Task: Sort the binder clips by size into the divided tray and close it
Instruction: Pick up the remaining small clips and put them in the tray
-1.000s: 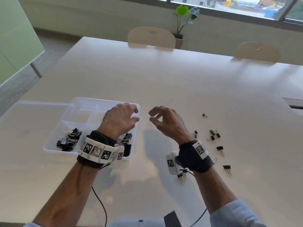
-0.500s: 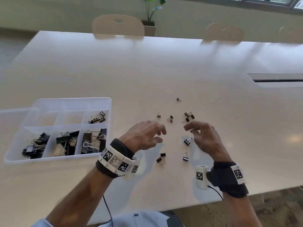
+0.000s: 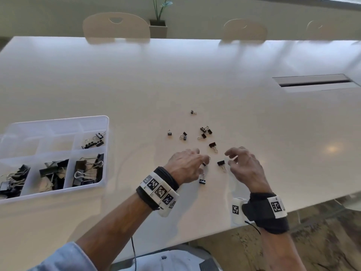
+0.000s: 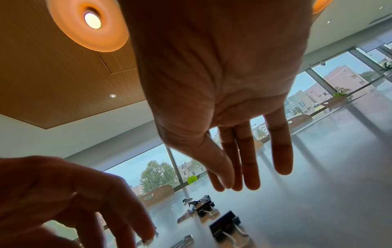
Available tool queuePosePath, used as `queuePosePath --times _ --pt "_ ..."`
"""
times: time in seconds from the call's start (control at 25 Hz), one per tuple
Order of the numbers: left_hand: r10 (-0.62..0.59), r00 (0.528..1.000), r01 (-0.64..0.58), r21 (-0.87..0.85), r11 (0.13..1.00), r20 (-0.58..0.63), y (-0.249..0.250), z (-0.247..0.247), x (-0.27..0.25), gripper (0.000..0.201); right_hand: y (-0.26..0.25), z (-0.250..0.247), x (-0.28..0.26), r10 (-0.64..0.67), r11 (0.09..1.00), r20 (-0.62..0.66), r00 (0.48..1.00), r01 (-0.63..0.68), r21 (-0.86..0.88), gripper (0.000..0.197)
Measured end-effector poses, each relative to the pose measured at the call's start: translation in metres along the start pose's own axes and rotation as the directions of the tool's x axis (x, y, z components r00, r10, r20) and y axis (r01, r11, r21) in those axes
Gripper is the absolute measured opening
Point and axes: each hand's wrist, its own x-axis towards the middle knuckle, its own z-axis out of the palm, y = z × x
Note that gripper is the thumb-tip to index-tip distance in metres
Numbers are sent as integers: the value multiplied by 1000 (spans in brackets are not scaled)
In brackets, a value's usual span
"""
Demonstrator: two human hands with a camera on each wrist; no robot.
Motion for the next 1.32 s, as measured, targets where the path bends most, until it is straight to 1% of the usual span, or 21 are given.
queuePosePath --times 0.08,0.16,0.32,0.48,0.56,0.64,0.72,0.76,0.84,0.92,1.0,1.08,1.16,1.24,1.32 --pt "-25 999 25 31 999 22 5 3 6 32 5 3 -1 18 1000 26 1000 -18 -4 25" --pt "-40 999 40 39 998 10 10 5 10 28 5 5 -1 20 1000 54 998 -20 -10 22" --pt "-81 996 83 58 995 -28 15 5 24 24 -6 8 2 -4 998 86 996 9 -59 23" --pt "-99 993 104 75 992 -61 12 11 33 20 -14 14 4 -39 992 123 992 53 -111 15" --pt "-103 992 107 64 992 -72 9 13 33 21 -16 14 5 -42 992 136 990 57 -110 14" --pt "-101 991 106 50 993 -87 8 14 33 29 -17 14 5 -38 993 138 990 53 -104 17" --pt "-102 990 105 29 994 -94 6 15 34 40 -18 15 4 -30 993 131 991 44 -105 24" --pt "-96 991 100 31 995 -91 6 15 34 41 -18 16 4 -24 994 126 992 38 -107 26" --pt "-77 994 82 54 995 -79 3 14 35 34 -19 17 4 -13 992 116 993 28 -122 26" --pt "-61 995 66 63 996 -81 0 13 33 25 -20 18 4 -9 991 109 994 23 -135 21" --pt "-49 993 56 65 996 -104 -1 12 29 24 -24 18 3 -18 988 100 995 33 -149 18" --pt "-44 990 51 45 998 -137 -5 8 20 26 -33 17 3 -49 987 66 997 59 -150 18" --pt "-55 980 57 4 998 -192 -14 -2 7 22 -49 18 5 -88 990 14 996 89 -106 18" --pt "-95 963 86 -48 995 -252 -29 -15 -12 22 -71 19 6 -138 989 -16 990 137 -63 18" --pt "-150 947 129 -91 987 -284 -45 -32 -34 24 -100 21 7 -213 976 -34 976 212 -41 19"
